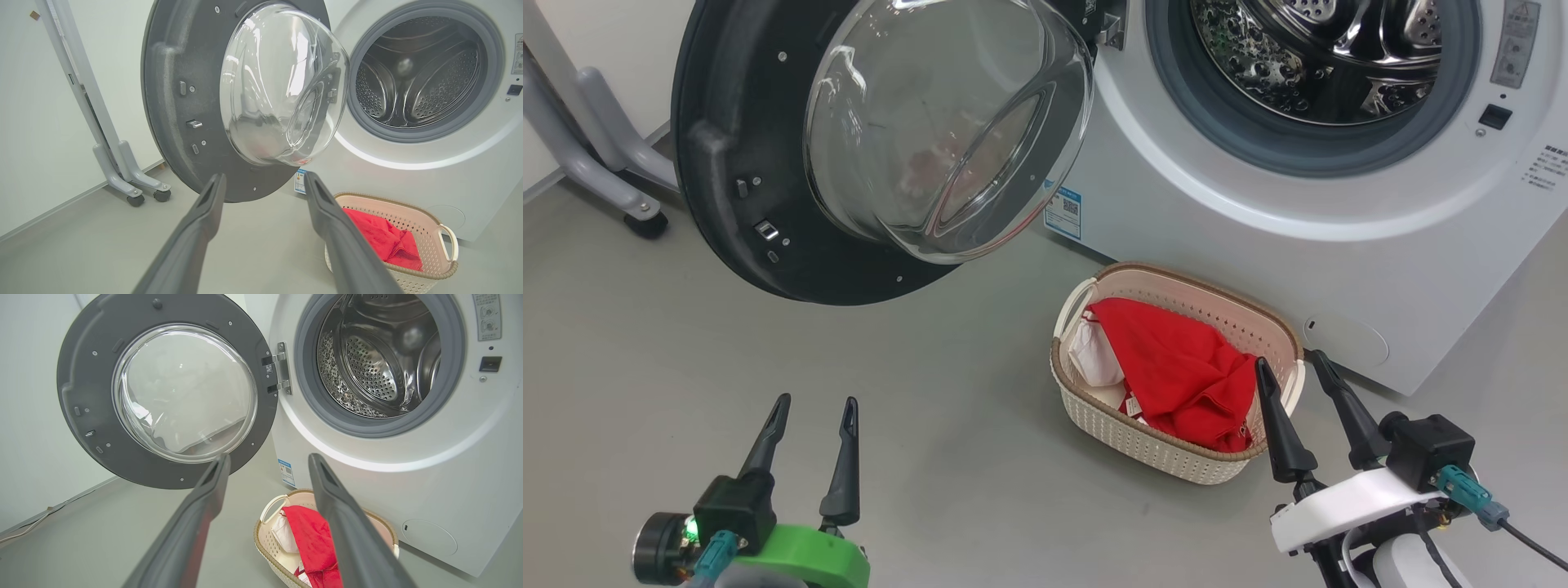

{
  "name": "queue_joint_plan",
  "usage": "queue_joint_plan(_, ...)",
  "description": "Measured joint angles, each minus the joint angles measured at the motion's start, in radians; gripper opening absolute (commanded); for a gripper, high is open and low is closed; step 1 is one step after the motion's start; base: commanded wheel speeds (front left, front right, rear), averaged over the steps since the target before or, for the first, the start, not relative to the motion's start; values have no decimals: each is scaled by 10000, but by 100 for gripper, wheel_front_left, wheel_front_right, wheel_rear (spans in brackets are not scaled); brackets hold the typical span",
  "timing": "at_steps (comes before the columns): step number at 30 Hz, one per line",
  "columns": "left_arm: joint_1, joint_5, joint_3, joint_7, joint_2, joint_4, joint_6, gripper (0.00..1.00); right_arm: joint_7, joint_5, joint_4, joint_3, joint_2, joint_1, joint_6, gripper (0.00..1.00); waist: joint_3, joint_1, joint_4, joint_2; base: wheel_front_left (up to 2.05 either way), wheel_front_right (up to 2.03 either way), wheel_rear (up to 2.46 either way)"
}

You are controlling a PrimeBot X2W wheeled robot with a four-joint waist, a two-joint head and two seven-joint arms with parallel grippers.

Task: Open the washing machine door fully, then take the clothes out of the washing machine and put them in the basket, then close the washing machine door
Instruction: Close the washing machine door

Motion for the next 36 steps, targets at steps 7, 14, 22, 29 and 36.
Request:
queue_joint_plan(7,2,58,-6,0,0,-23,94,100,0,0,81,4,-27,-26,0,100,30,0,-4,0,0,0,0)
queue_joint_plan(14,2,86,-40,0,0,-63,96,100,0,2,92,0,-35,-45,0,100,39,0,-16,0,0,0,0)
queue_joint_plan(22,4,86,-67,0,0,-63,96,100,0,12,100,-10,-54,-115,2,100,60,0,-24,0,0,0,0)
queue_joint_plan(29,7,71,-48,0,-2,-119,92,0,0,12,84,61,-88,-127,0,100,155,0,-26,0,0,0,0)
queue_joint_plan(36,7,59,359,0,180,-596,94,0,10,2,-2,167,-211,-137,2,100,395,0,-153,0,0,0,0)
